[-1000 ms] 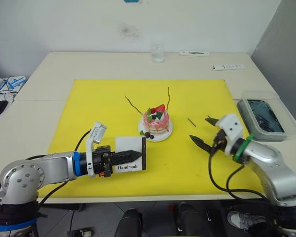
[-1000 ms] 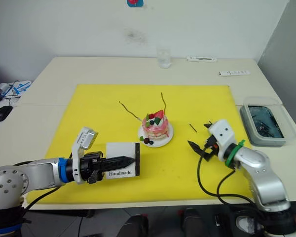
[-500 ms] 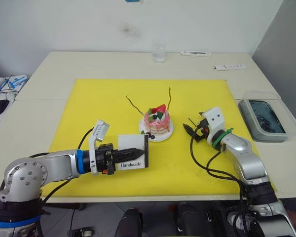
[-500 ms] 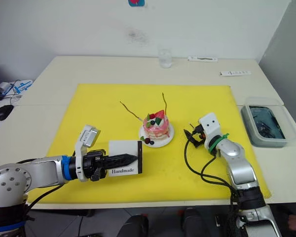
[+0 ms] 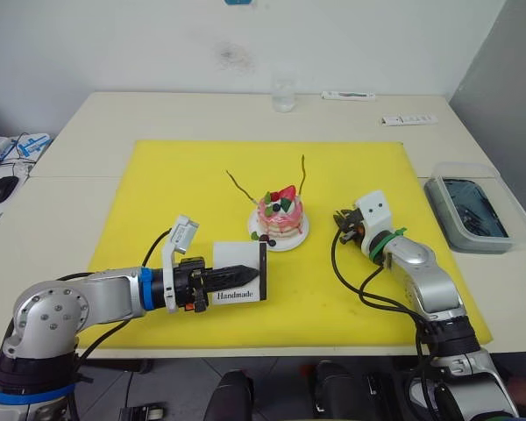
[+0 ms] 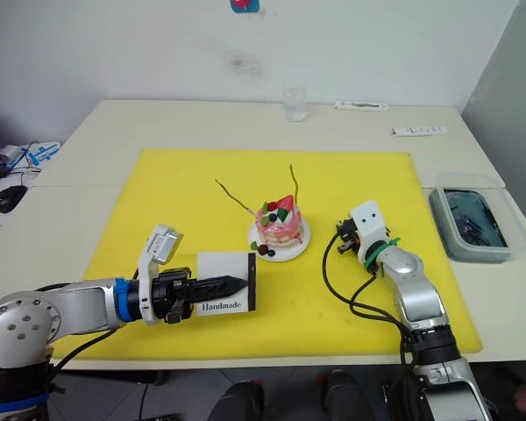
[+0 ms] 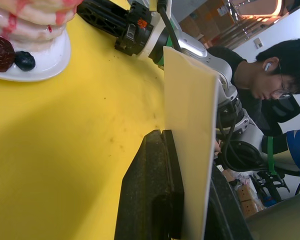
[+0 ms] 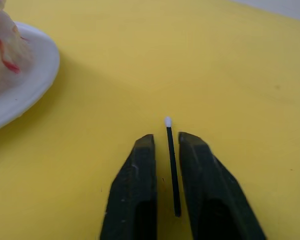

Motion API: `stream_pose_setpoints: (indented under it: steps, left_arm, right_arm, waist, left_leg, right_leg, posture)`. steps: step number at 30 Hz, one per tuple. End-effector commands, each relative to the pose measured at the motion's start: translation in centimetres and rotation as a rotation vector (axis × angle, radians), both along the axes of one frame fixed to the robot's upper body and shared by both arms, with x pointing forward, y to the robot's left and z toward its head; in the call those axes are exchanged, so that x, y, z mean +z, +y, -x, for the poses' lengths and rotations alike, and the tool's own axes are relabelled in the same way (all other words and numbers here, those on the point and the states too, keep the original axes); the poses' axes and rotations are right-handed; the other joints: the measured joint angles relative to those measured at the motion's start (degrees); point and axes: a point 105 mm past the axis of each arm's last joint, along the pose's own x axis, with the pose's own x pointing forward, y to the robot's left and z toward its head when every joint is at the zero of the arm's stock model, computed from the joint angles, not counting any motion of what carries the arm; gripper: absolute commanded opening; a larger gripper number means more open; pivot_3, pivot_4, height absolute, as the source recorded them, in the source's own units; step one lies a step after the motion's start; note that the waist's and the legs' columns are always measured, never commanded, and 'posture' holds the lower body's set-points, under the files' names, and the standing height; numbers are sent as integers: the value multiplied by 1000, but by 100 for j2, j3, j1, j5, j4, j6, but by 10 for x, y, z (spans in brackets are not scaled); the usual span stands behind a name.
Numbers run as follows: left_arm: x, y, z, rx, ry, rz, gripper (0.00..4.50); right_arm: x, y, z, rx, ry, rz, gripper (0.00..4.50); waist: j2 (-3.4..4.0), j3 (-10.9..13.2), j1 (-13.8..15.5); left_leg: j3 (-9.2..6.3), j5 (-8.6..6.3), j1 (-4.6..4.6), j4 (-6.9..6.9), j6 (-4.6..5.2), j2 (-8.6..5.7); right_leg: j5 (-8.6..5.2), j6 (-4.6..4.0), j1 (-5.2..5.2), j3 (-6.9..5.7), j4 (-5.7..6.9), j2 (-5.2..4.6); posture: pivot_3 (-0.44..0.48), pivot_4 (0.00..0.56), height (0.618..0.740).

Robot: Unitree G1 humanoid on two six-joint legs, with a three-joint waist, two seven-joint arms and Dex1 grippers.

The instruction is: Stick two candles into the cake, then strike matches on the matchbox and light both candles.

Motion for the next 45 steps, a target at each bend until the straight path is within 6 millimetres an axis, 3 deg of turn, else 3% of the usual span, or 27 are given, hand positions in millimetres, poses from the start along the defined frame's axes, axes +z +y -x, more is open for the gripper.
stream_pose_setpoints:
  steps: [1, 9, 15, 18, 22, 27, 36, 45]
  left_arm:
    - [6, -2, 3, -14, -32, 4, 0]
    - [5, -1, 1, 4, -28, 6, 0]
    - [4, 1, -4, 35, -17, 3, 0]
    - [4, -1, -5, 33, -3, 22, 0]
    - [4, -9, -6, -2, 11, 43, 0]
    - [8, -18, -19, -6, 30, 89, 0]
    - [9, -30, -27, -35, 39, 88, 0]
    - [7, -29, -27, -31, 39, 86, 0]
  right_arm:
    - [5, 0, 0, -25, -1, -6, 17]
    - [26, 14, 11, 45, -43, -75, 17]
    - [48, 11, 29, 140, -78, -59, 17]
    - [59, 8, 45, 226, -103, -10, 17]
    - [78, 12, 79, 446, -135, 65, 17]
    - [91, 35, 120, 752, -113, 138, 17]
    - [98, 72, 112, 856, -119, 199, 17]
    - [90, 77, 108, 844, -107, 230, 17]
  waist:
    - [0, 0, 0]
    - [0, 0, -5]
    - [0, 0, 8]
    - [0, 0, 4]
    - [1, 1, 4]
    - [1, 1, 2]
    - [1, 1, -4]
    - [1, 1, 7]
  left_leg:
    - [0, 0, 0, 0, 0, 0]
    - [0, 0, 1, -2, 0, 0]
    - [-1, 0, -1, -2, 0, 0]
    - [1, 0, -2, -1, 0, -1]
    - [-1, 0, -1, -2, 0, 0]
    - [-3, 0, 3, 2, 1, 1]
    - [-6, 3, 10, 4, 4, 1]
    - [-4, 3, -7, 3, 3, -2]
  right_leg:
    - [0, 1, 0, -1, 0, 0]
    - [0, 0, -2, 0, 1, 1]
    - [-1, 0, -2, 0, 1, 0]
    - [-5, 8, -2, 1, -2, -2]
    - [-8, 12, -2, -1, 0, 0]
    - [-7, 14, 4, -3, 1, 2]
    - [2, 14, 10, -4, 0, 4]
    - [5, 5, -1, -3, -10, -2]
  posture:
    - [0, 150, 740]
    - [0, 150, 740]
    - [0, 150, 740]
    - [0, 150, 740]
    - [0, 150, 740]
    - [0, 150, 740]
    - [0, 150, 740]
    - [0, 150, 740]
